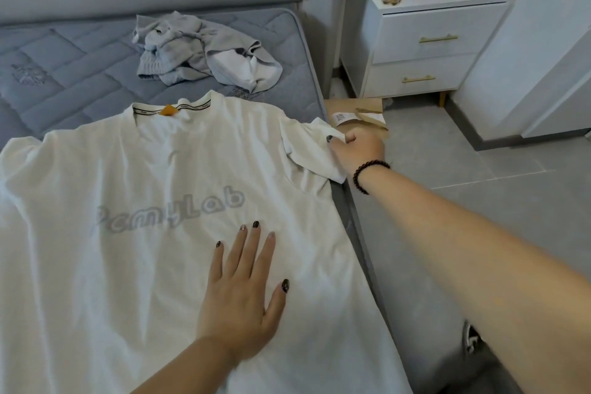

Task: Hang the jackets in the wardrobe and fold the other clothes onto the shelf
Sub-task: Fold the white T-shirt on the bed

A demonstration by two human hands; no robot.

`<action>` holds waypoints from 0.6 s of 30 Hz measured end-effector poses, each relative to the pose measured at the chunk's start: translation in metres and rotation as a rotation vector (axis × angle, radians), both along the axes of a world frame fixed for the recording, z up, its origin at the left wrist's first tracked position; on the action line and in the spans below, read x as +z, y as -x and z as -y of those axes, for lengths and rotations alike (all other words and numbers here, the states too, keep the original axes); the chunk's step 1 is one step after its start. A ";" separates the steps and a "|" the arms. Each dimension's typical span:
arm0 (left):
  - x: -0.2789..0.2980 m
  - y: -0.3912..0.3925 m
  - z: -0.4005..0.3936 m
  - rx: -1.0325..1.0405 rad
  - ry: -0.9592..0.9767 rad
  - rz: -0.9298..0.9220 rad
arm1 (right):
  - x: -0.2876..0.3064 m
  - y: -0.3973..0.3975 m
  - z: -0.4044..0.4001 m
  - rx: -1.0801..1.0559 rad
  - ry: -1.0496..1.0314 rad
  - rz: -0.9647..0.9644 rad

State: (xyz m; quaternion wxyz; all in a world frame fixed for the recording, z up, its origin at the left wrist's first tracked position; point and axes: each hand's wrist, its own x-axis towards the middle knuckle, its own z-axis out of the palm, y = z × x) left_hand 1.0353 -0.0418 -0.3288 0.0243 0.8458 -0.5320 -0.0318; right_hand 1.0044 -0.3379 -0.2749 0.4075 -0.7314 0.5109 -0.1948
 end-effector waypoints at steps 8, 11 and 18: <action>-0.006 -0.004 0.001 -0.014 0.073 -0.035 | 0.048 -0.022 0.089 -0.227 -0.427 0.676; -0.006 -0.004 0.001 -0.009 0.104 -0.037 | 0.018 -0.011 0.071 -0.204 -0.307 0.383; -0.005 -0.003 0.002 -0.004 0.118 -0.027 | -0.053 0.013 0.013 -0.242 -0.768 0.583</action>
